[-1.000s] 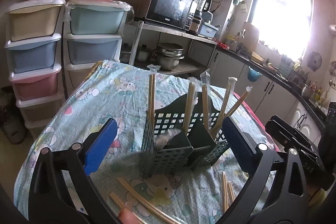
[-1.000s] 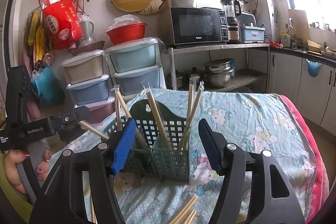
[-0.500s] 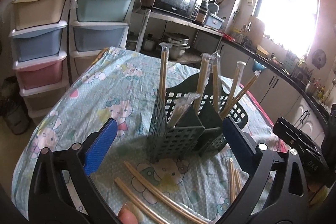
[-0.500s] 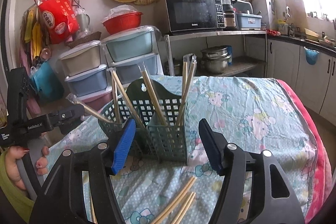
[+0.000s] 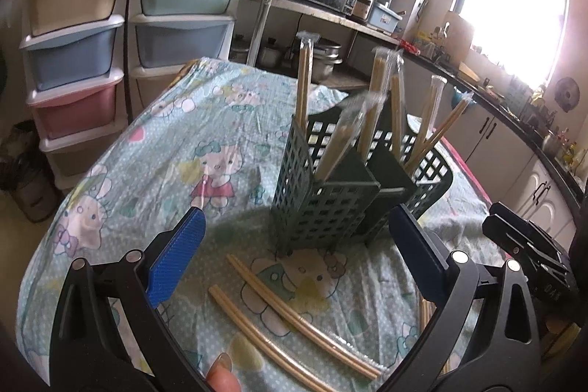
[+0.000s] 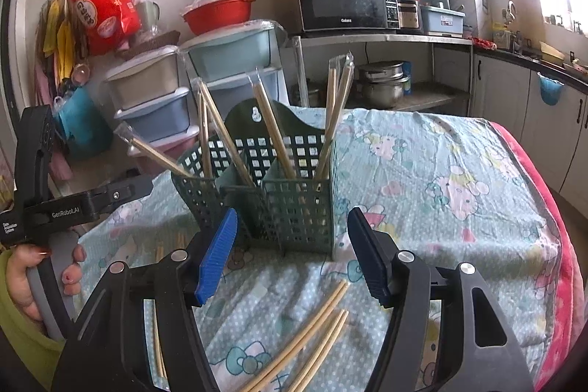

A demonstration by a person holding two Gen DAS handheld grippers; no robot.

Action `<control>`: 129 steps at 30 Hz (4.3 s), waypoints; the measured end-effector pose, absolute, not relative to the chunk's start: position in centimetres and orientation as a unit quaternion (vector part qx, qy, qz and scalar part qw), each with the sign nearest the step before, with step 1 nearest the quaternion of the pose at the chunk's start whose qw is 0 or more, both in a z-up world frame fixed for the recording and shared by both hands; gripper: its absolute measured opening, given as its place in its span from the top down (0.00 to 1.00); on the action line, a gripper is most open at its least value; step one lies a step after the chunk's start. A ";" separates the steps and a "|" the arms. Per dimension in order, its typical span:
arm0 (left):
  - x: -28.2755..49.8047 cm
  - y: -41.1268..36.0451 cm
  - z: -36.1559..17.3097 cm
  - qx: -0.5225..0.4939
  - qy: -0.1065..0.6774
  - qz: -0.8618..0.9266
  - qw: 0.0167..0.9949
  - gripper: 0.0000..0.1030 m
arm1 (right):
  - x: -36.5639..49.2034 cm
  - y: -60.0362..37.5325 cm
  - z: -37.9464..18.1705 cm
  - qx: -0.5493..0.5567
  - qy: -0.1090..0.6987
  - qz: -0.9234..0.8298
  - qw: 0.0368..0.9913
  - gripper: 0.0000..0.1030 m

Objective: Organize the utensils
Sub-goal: 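Lower the left gripper onto a loose chopstick and close while the right gripper grasps another, then lift the left gripper's chopstick above the caddy while the right gripper carries its own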

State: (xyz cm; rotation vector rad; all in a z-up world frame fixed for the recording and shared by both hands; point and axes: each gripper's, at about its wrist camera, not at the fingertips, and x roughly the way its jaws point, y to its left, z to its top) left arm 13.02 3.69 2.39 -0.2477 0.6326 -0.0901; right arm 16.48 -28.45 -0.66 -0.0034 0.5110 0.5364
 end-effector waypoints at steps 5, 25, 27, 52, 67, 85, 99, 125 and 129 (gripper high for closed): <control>12.9 3.7 1.1 -0.121 0.330 -0.048 0.935 0.11 | 16.6 -28.3 -1.3 -0.002 0.265 0.261 0.928 0.41; 15.1 4.9 -3.6 -0.131 0.401 -0.047 0.905 0.23 | 18.9 -28.4 -4.8 0.001 0.344 0.242 0.907 0.41; 15.5 5.0 -4.1 -0.136 0.412 -0.051 0.900 0.31 | 19.2 -28.5 -5.0 0.004 0.350 0.240 0.906 0.41; 19.7 5.4 -6.6 -0.159 0.455 -0.040 0.875 0.43 | 23.4 -28.9 -9.1 0.020 0.431 0.222 0.875 0.42; 19.5 4.9 -6.8 -0.124 0.448 -0.024 0.885 0.56 | 24.5 -29.0 -10.3 0.003 0.427 0.192 0.884 0.82; 17.7 5.0 -6.2 -0.166 0.451 -0.067 0.874 0.92 | 21.2 -30.0 -5.0 0.033 0.352 0.221 0.909 0.86; 15.3 3.6 -1.3 -0.169 0.400 -0.108 0.894 0.95 | 18.7 -30.6 -1.6 0.066 0.310 0.245 0.916 0.87; 13.8 -2.0 8.7 -0.128 0.294 -0.208 0.924 0.98 | 15.1 -31.9 4.2 0.089 0.222 0.266 0.934 0.89; 13.8 -2.7 9.8 -0.118 0.281 -0.217 0.927 0.98 | 14.9 -31.9 5.1 0.086 0.209 0.267 0.937 0.89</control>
